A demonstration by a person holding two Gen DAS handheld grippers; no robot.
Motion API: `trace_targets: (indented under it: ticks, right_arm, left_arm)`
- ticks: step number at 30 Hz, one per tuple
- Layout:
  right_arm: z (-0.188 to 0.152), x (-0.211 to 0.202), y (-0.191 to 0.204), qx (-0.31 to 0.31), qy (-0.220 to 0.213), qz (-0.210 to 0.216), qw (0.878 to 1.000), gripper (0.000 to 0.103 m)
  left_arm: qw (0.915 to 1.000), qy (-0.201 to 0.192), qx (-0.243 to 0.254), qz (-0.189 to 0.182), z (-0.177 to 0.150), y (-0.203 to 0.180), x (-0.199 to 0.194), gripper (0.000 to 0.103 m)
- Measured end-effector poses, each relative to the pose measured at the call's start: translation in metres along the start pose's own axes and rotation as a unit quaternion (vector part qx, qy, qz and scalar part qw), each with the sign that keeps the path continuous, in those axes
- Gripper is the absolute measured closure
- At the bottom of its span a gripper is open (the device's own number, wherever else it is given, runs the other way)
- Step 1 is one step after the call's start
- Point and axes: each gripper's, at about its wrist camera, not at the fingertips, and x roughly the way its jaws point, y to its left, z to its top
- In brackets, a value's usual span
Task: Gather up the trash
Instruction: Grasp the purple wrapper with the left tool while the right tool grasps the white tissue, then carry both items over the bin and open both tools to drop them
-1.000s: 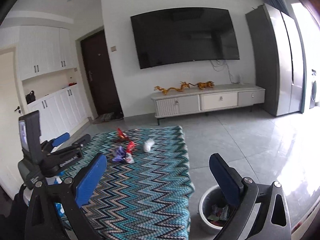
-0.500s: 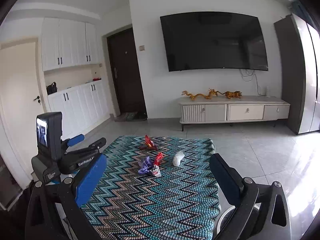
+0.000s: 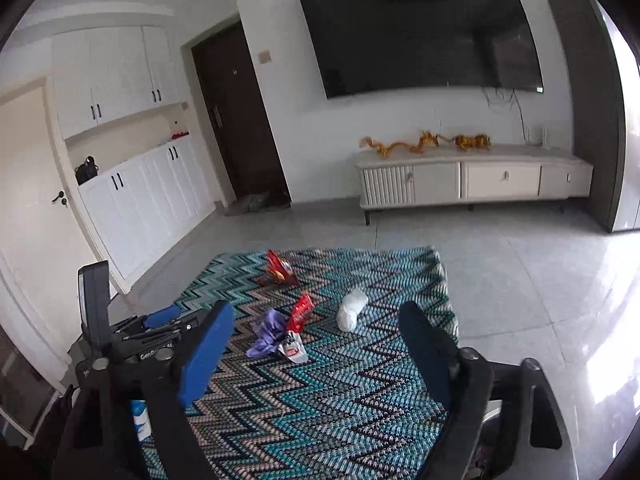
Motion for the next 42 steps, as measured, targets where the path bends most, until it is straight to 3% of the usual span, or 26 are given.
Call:
trace_targets:
  ticks: [4,16,18,20,22,23,24,27,34,42]
  right_arm:
    - [-0.005,0.049,-0.016,0.011,0.038,-0.001,0.999,0.035]
    - [-0.021,0.184,-0.041,0.033,0.114,-0.002,0.993,0.035]
    - [-0.024,0.198,-0.045,0.041,0.116,-0.003,0.992,0.036]
    - [-0.028,0.212,-0.049,0.049,0.126,-0.003,0.991,0.045]
    - [-0.033,0.224,-0.055,0.055,0.137,-0.005,0.989,0.062]
    - [-0.034,0.227,-0.058,0.06,0.142,-0.004,0.988,0.075]
    - [-0.035,0.229,-0.061,0.067,0.146,0.003,0.987,0.081]
    - [-0.037,0.223,-0.065,0.073,0.143,0.011,0.987,0.086]
    - [-0.037,0.178,-0.064,0.081,0.133,0.026,0.988,0.088]
    - [-0.044,0.083,-0.041,0.071,0.109,0.069,0.989,0.088]
  left_arm:
    - [0.999,0.029,0.023,-0.025,-0.009,-0.011,0.034,0.058]
    - [0.9976,0.06,0.034,-0.009,-0.009,-0.019,0.102,0.059]
    - [0.9971,0.066,0.034,-0.013,-0.013,-0.018,0.105,0.072]
    - [0.9969,0.067,0.035,-0.021,-0.016,-0.017,0.105,0.083]
    - [0.9968,0.062,0.041,-0.03,-0.019,-0.02,0.099,0.086]
    - [0.9969,0.057,0.041,-0.035,-0.02,-0.021,0.095,0.087]
    - [0.997,0.054,0.039,-0.04,-0.021,-0.021,0.091,0.087]
    - [0.9973,0.041,0.032,-0.052,-0.025,-0.021,0.075,0.088]
    - [0.9978,0.036,0.01,-0.055,-0.04,-0.009,0.038,0.09]
    - [0.9985,0.012,-0.003,-0.054,-0.05,-0.005,-0.023,0.09]
